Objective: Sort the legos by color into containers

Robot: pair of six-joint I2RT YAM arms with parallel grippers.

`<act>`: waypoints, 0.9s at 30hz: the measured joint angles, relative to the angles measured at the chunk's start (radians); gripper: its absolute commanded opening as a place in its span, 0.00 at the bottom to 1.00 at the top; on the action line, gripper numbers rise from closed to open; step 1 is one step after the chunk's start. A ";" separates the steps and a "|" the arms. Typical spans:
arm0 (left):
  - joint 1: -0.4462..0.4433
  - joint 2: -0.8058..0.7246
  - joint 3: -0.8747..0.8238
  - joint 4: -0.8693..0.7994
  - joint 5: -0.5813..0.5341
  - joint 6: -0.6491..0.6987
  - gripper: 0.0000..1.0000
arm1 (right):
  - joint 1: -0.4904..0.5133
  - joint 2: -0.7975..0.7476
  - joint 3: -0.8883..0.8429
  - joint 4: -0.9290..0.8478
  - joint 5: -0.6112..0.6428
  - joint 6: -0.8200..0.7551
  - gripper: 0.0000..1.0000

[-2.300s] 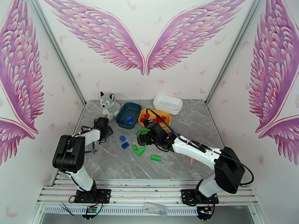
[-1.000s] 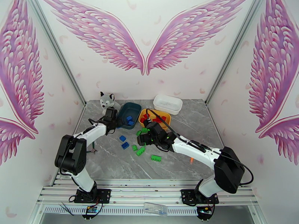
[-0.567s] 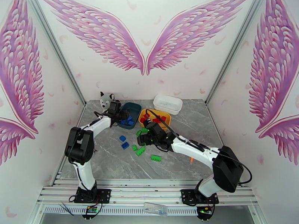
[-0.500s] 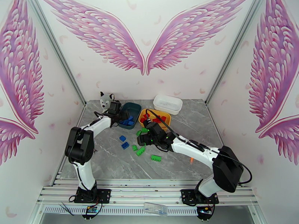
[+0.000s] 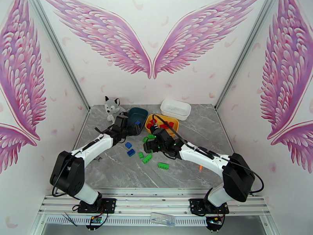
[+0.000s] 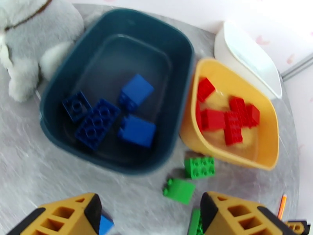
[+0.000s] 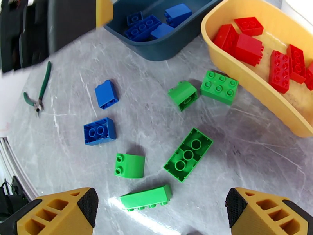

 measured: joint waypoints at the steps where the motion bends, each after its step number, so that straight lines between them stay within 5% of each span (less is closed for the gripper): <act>1: -0.009 -0.006 -0.027 0.003 0.001 -0.003 0.71 | 0.000 -0.001 0.000 0.000 0.000 0.000 0.93; 16: -0.034 -0.211 -0.371 -0.027 0.004 -0.018 0.79 | 0.000 -0.010 0.000 0.000 0.000 -0.001 0.93; 27: -0.055 -0.135 -0.402 -0.028 -0.001 -0.005 0.82 | 0.000 -0.011 0.000 0.000 0.000 -0.001 0.93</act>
